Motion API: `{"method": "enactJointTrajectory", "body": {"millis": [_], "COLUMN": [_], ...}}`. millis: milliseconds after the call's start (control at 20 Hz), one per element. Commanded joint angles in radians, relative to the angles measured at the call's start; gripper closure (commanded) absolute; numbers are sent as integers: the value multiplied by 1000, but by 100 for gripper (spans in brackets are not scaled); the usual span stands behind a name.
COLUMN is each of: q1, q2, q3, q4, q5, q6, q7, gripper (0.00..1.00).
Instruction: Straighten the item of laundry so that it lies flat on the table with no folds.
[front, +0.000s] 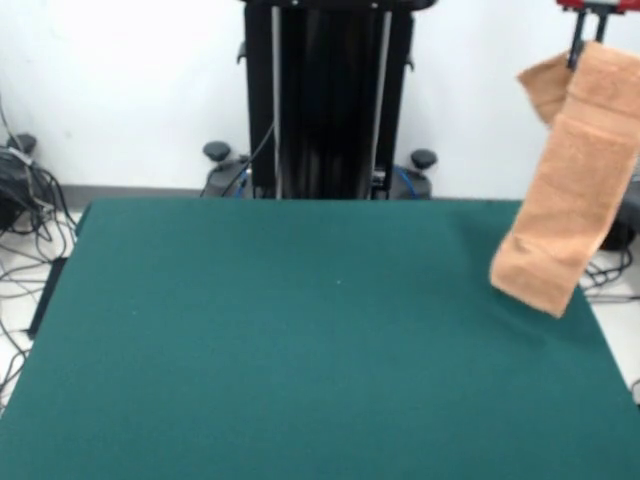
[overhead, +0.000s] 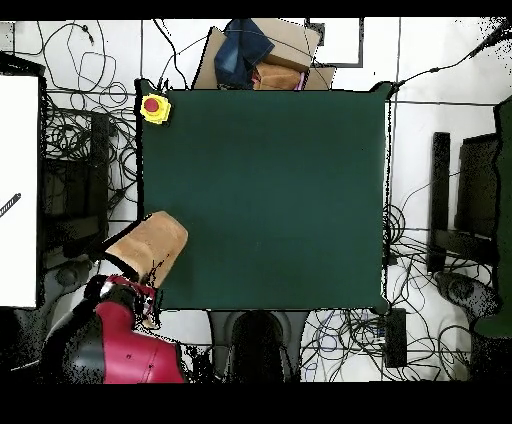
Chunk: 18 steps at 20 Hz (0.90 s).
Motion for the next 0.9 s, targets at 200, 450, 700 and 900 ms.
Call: {"method": "enactJointTrajectory", "body": {"millis": [200, 450, 700, 900], "q1": [-245, -601, -839, -947], "q2": [-32, 21, 194, 257], "q3": [125, 357, 406, 442], "q4": [78, 146, 25, -70], "q5": [-24, -236, -517, -651], "q6": [22, -128, -179, -128], "q7": [183, 84, -35, -60], "gripper": [100, 100, 100, 100]}}
